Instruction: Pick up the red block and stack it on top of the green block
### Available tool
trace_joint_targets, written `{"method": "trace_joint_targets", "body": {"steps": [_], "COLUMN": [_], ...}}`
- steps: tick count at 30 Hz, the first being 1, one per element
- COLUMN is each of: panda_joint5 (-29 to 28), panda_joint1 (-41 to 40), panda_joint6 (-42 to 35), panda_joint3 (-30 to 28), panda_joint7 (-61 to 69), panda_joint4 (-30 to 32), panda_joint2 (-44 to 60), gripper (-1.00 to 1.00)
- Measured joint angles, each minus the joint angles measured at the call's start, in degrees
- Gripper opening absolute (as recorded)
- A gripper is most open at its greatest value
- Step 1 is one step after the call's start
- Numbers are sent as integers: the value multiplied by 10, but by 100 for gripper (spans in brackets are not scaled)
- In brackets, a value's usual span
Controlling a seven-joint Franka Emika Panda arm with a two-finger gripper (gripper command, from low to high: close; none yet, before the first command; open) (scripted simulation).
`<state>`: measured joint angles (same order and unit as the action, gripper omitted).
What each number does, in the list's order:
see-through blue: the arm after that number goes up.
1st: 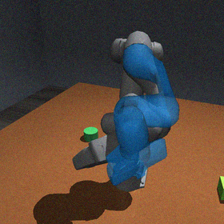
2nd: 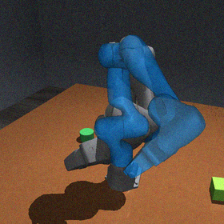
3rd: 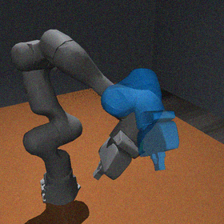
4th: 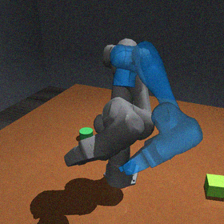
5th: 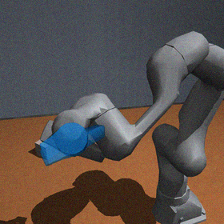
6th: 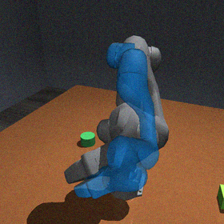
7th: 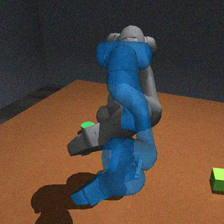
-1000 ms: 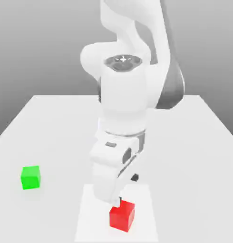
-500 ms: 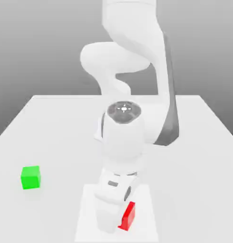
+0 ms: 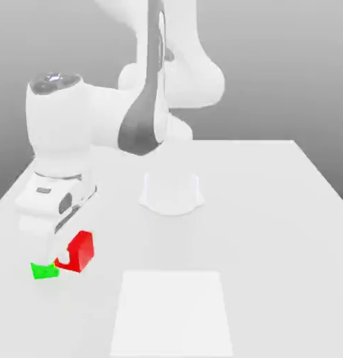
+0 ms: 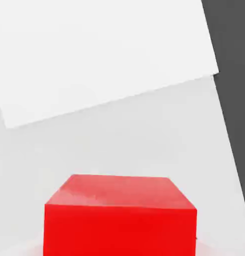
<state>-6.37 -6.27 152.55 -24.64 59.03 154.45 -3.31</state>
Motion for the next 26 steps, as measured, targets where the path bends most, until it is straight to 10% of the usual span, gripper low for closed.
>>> {"method": "trace_joint_targets", "body": {"steps": [8, 23, 24, 26], "panda_joint5": [0, 191, 206, 206], "panda_joint1": [-58, -61, -66, -66], "panda_joint6": [1, 104, 113, 113], "panda_joint3": [-79, -39, -31, -31], "panda_joint7": [224, 368, 378, 378], "panda_joint4": [33, 27, 28, 28], "panda_joint2": [-26, 103, 113, 113], "gripper": [-100, -100, 100, 100]}}
